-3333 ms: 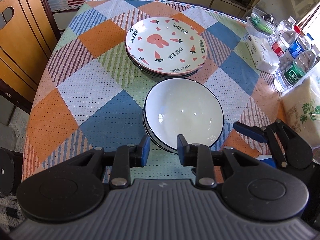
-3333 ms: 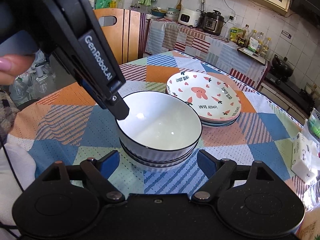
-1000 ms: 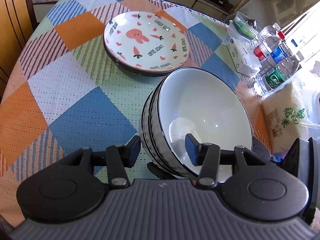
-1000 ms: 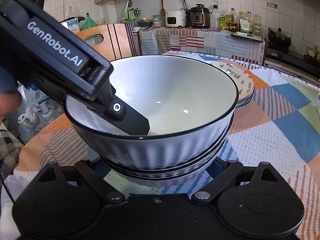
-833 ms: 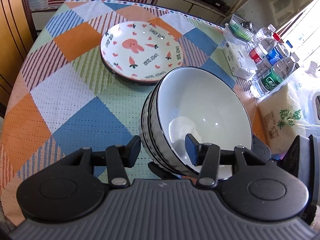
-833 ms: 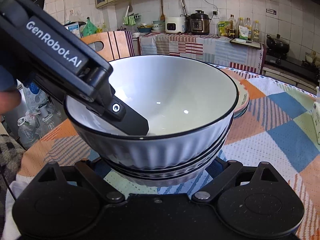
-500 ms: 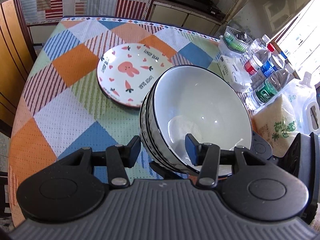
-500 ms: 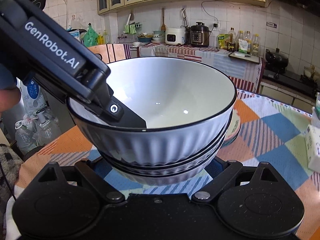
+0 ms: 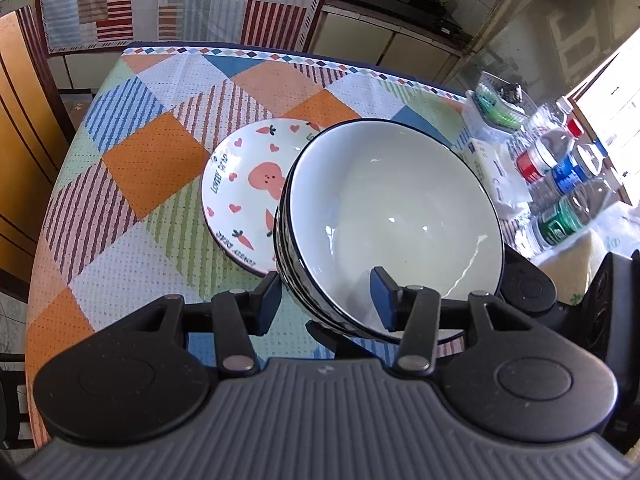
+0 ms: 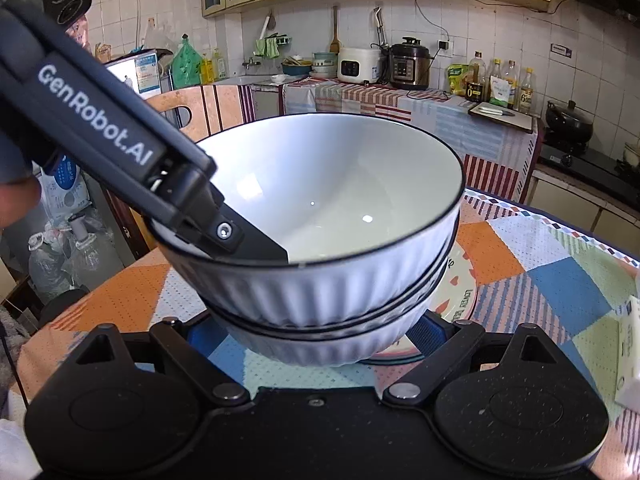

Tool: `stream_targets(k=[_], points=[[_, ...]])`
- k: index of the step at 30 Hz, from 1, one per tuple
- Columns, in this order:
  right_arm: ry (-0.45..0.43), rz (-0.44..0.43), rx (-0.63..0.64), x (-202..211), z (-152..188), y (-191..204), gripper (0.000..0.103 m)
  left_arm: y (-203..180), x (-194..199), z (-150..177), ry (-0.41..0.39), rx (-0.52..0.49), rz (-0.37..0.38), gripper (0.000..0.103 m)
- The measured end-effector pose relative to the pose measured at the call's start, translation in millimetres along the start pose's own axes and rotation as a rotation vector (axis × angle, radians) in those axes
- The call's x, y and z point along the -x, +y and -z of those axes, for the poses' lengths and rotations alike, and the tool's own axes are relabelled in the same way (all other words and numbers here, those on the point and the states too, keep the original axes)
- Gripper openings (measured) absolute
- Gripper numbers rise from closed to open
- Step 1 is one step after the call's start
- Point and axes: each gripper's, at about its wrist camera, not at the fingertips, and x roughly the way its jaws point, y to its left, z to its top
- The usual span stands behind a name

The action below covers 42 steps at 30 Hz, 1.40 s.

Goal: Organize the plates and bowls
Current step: 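Lift the bowl stack and carry it over the Lovely Bear plate stack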

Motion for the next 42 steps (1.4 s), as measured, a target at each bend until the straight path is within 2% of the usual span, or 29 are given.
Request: stream_targets(k=[7, 16, 25, 31, 38, 42], points=[[-0.001, 0.01, 0.016, -28.1, -5.3, -20.1, 0.096, -1.0, -31.4, -27.3, -0.001, -0.035, -0.044, 0.047], [0.035, 0.04, 0.019, -68.8, -16.9, -40.0, 0.095, 21.3, -74.6, -52.6, -0.008, -0.007, -0.024, 0.047], [0.09, 0.045, 0.018, -94.7, -15.9, -43.0, 0.095, 38.3, -102.7, -57.3, 0.011, 0.047, -0.028, 0.047], [0.112, 0.042, -0.002, -103.5, -11.7, -44.8, 0.095, 37.8, -112.0, -54.9, 0.025, 0.035, -0.047, 0.047], [0.116, 0.079, 0.021, -107.2, -8.3, -40.1, 0.094, 32.7, -115.4, -50.8, 0.011, -0.005, -0.068, 0.047], [0.107, 0.084, -0.004, -107.0, -7.2, -41.2, 0.094, 36.0, -114.1, -50.1, -0.004, -0.012, -0.052, 0.046]])
